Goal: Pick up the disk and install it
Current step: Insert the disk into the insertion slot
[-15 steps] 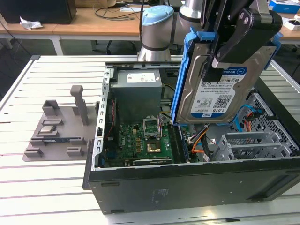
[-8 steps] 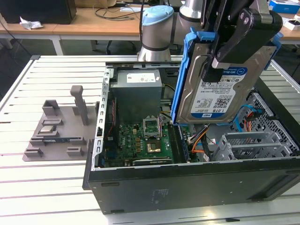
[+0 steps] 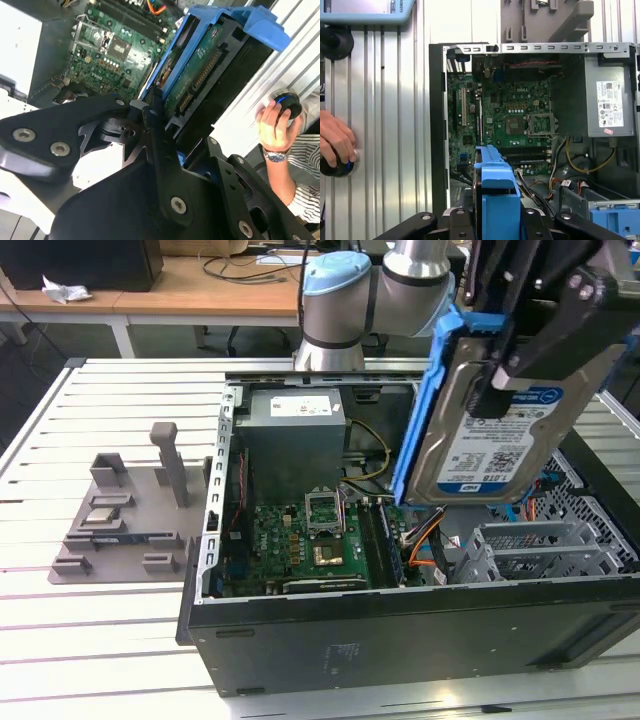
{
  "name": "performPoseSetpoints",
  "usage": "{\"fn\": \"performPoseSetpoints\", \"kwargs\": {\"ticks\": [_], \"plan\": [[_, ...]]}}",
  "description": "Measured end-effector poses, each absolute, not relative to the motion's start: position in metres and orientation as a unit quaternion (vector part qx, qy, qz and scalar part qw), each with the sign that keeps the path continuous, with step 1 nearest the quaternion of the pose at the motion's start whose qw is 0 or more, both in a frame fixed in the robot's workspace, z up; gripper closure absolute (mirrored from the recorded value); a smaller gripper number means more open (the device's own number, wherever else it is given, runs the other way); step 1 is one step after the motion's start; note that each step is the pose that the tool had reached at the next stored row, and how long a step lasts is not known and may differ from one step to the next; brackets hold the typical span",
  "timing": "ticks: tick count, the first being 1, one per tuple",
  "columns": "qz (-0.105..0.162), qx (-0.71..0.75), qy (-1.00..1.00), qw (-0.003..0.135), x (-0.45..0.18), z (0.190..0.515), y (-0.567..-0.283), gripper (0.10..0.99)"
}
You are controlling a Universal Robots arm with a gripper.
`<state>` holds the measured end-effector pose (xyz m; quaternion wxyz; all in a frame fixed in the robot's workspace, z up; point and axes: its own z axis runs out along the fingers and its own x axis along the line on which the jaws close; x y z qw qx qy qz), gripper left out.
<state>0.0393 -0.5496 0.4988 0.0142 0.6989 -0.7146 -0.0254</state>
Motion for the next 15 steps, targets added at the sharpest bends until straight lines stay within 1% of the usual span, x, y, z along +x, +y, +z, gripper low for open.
{"fn": "performPoseSetpoints", "kwargs": {"ticks": [2, 4, 7, 11, 15], "plan": [[-0.037, 0.699, -0.714, 0.005, 0.056, 0.498, -0.550, 0.722], [-0.045, 0.699, -0.713, -0.002, 0.062, 0.498, -0.550, 0.722], [-0.048, 0.701, -0.712, 0.002, 0.081, 0.492, -0.552, 0.722], [-0.044, 0.706, -0.706, 0.009, 0.109, 0.480, -0.552, 0.722], [-0.044, 0.708, -0.705, 0.010, 0.124, 0.469, -0.552, 0.722]]}}
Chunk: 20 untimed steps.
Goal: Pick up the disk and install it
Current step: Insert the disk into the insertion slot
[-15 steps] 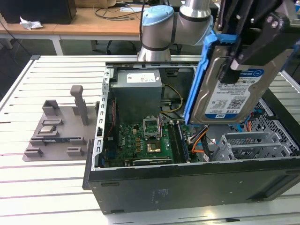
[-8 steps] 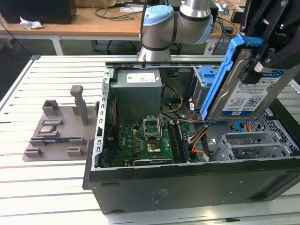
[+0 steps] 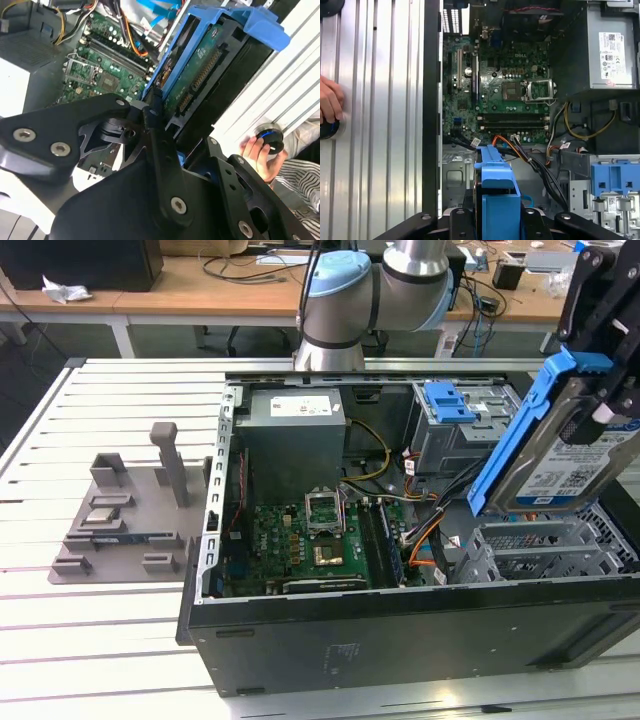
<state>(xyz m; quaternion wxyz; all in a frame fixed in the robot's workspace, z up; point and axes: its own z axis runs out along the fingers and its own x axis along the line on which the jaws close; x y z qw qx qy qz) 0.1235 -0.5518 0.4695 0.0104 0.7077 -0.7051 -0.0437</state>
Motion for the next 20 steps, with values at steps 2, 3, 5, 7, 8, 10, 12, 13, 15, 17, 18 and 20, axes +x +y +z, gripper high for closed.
{"fn": "performPoseSetpoints", "kwargs": {"ticks": [2, 3, 5, 7, 8, 10, 12, 13, 15, 17, 18, 20], "plan": [[-0.044, 0.708, -0.704, 0.011, 0.131, 0.464, -0.552, 0.722], [-0.044, 0.709, -0.704, 0.011, 0.133, 0.462, -0.552, 0.722], [-0.044, 0.709, -0.704, 0.012, 0.137, 0.458, -0.552, 0.722], [-0.044, 0.709, -0.703, 0.012, 0.140, 0.453, -0.552, 0.722], [-0.044, 0.709, -0.703, 0.013, 0.141, 0.451, -0.552, 0.722], [-0.044, 0.709, -0.703, 0.013, 0.143, 0.447, -0.552, 0.722], [-0.043, 0.709, -0.703, 0.013, 0.145, 0.444, -0.552, 0.722], [-0.042, 0.709, -0.703, 0.014, 0.146, 0.444, -0.552, 0.722], [-0.039, 0.709, -0.704, 0.018, 0.147, 0.442, -0.552, 0.722], [-0.034, 0.709, -0.704, 0.022, 0.149, 0.441, -0.551, 0.722], [-0.034, 0.709, -0.704, 0.022, 0.149, 0.440, -0.551, 0.722], [-0.034, 0.709, -0.704, 0.022, 0.149, 0.440, -0.550, 0.722]]}}
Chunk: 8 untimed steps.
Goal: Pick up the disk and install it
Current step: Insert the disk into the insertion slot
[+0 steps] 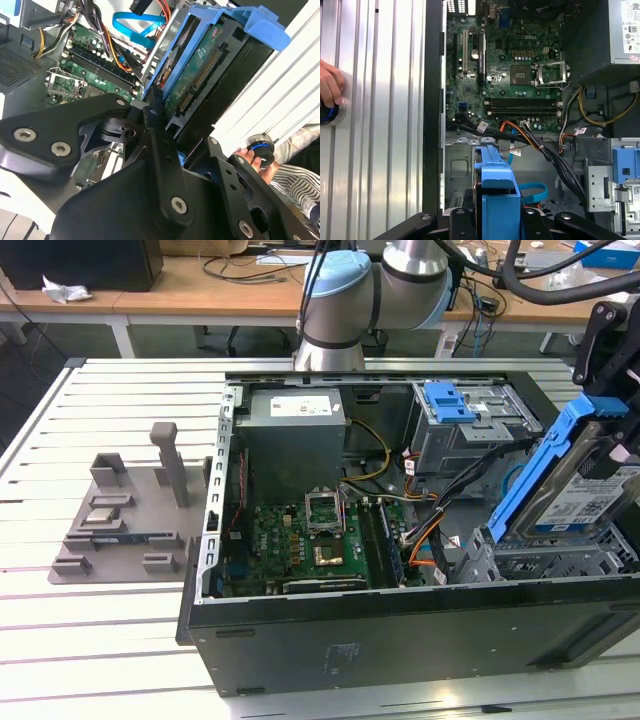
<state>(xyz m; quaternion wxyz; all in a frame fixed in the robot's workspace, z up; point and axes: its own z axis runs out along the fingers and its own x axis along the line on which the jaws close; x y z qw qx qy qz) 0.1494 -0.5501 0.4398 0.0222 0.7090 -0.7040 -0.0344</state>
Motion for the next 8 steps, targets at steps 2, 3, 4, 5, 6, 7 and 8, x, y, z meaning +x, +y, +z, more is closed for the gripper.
{"fn": "performPoseSetpoints", "kwargs": {"ticks": [2, 3, 4, 5, 6, 7, 8], "plan": [[-0.034, 0.709, -0.704, 0.022, 0.1495, 0.4390, -0.5491, 0.722], [-0.035, 0.709, -0.704, 0.022, 0.1495, 0.4388, -0.5489, 0.722], [-0.035, 0.709, -0.704, 0.022, 0.1495, 0.4386, -0.5489, 0.722], [-0.034, 0.709, -0.704, 0.022, 0.1496, 0.4386, -0.5488, 0.722], [-0.034, 0.709, -0.704, 0.022, 0.1496, 0.4385, -0.5488, 0.722], [-0.034, 0.709, -0.704, 0.022, 0.1495, 0.4385, -0.5488, 0.722], [-0.035, 0.709, -0.704, 0.022, 0.1495, 0.4384, -0.5488, 0.722]]}}
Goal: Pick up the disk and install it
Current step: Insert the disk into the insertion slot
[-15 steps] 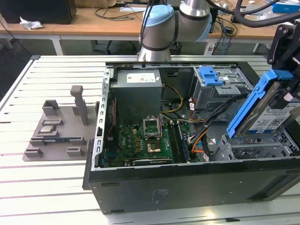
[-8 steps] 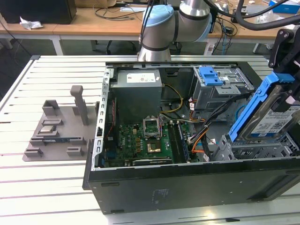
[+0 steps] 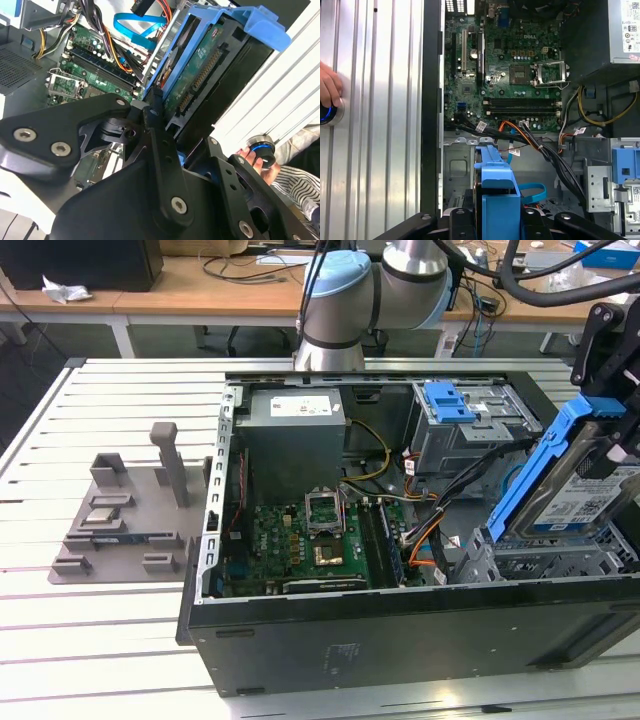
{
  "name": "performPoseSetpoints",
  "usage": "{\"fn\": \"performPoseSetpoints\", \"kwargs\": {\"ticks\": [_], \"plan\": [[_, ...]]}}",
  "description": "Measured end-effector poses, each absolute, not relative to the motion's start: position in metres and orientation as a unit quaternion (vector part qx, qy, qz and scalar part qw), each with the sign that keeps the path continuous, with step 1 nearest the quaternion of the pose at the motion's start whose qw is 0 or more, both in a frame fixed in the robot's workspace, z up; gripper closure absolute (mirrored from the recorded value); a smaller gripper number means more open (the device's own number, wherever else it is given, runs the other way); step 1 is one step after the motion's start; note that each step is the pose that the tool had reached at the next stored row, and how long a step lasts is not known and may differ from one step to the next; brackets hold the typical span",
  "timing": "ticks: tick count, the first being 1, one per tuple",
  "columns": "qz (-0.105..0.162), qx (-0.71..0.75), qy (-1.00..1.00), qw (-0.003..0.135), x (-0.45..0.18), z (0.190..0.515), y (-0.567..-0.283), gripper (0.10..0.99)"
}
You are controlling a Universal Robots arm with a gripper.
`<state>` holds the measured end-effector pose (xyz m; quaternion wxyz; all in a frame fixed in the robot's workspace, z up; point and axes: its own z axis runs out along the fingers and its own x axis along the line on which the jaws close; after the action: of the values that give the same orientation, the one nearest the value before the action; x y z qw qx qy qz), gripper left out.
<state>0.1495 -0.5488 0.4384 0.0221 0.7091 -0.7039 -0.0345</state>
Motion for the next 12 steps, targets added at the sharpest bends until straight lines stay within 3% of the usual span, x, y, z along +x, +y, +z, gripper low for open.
{"fn": "performPoseSetpoints", "kwargs": {"ticks": [12], "plan": [[-0.034, 0.709, -0.704, 0.023, 0.1495, 0.4330, -0.5483, 0.722]]}}
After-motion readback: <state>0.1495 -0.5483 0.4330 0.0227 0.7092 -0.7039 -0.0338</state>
